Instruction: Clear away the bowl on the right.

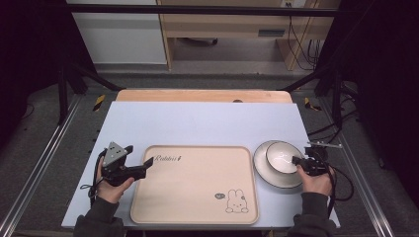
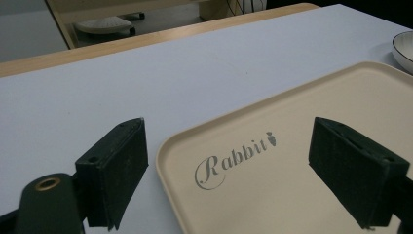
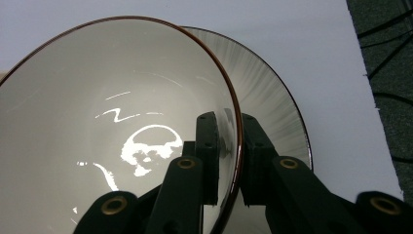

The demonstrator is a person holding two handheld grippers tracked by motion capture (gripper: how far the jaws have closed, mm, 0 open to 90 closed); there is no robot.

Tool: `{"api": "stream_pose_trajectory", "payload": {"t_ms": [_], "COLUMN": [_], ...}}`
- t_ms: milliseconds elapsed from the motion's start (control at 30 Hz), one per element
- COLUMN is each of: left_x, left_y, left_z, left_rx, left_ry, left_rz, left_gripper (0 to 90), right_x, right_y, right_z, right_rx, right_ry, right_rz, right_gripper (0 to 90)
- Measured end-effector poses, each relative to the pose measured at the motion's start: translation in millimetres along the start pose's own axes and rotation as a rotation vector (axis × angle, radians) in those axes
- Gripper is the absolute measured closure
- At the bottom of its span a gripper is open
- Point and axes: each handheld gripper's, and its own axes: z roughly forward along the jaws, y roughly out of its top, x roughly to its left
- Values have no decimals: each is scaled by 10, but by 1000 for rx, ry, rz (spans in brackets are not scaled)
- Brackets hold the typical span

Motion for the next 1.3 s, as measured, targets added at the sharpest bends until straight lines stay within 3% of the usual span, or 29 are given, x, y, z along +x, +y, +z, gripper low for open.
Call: {"api": "stream_pose_trajectory", "payload": {"t_ms": [367, 433, 500, 733, 767, 867, 967, 1033, 1300], "left_x": [4, 5, 10, 11, 11, 15, 14, 10, 4], "left_y": [0, 0, 0, 0, 0, 1, 1, 1, 0], "left_z": [0, 0, -2, -2, -2, -5, -5, -2, 3], "left_rx": [0, -1, -1, -1, -2, -2, -2, -1, 2], "left_ry": [0, 1, 1, 1, 1, 3, 3, 2, 0], "left_rz": [-1, -3, -4, -4, -5, -7, -6, -4, 0], "left_gripper": [141, 142, 142, 142, 142, 142, 142, 142, 142], "right_x": [-8, 13, 8, 27, 45, 49, 88, 79, 116], "right_y": [5, 13, 9, 11, 18, 16, 23, 19, 24], "right_z": [-5, -14, -10, -17, -26, -21, -31, -30, -45], "right_rx": [0, -1, -7, -13, -8, -16, -12, -16, -29], "right_ry": [-2, 2, -10, -23, -19, -39, -39, -49, -66], "right_rz": [5, 28, 5, -5, 16, -19, 7, -21, -47], "right_gripper": [819, 822, 824, 827, 827, 828, 828, 828, 828]}}
